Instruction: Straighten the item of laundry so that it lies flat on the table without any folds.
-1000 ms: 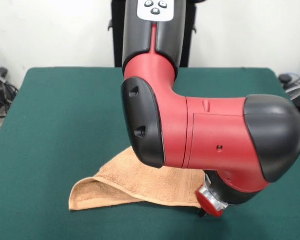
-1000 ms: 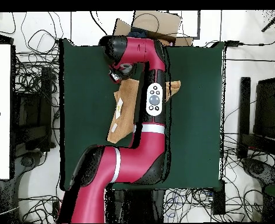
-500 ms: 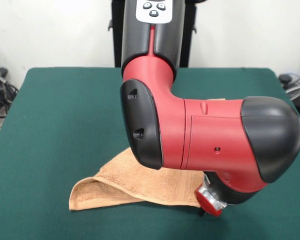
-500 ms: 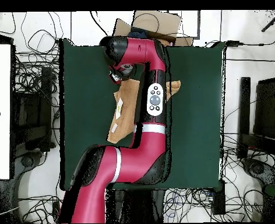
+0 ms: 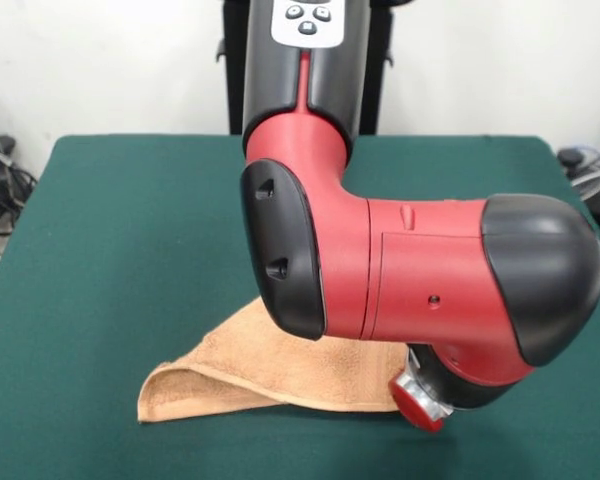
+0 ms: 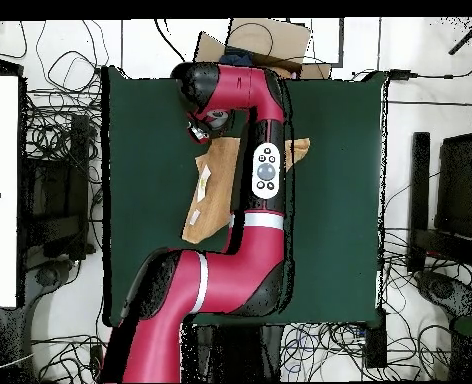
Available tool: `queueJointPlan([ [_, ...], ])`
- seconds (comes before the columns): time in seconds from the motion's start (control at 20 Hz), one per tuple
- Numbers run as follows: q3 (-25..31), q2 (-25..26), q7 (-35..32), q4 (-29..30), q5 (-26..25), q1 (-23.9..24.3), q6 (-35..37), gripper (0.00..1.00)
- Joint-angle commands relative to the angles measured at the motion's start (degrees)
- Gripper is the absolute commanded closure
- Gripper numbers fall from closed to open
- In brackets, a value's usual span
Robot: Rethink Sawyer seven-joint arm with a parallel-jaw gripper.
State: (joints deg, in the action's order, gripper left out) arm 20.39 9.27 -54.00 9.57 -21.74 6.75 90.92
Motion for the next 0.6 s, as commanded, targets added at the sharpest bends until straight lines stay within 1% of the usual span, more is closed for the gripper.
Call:
queueJointPlan([
  [0.05,0.17,1.13,-14.61,8.63,-0.41,0.27,-5.74,1.0],
  [0.6,0.14,1.03,-14.74,9.11,0.09,0.32,-7.3,1.0],
])
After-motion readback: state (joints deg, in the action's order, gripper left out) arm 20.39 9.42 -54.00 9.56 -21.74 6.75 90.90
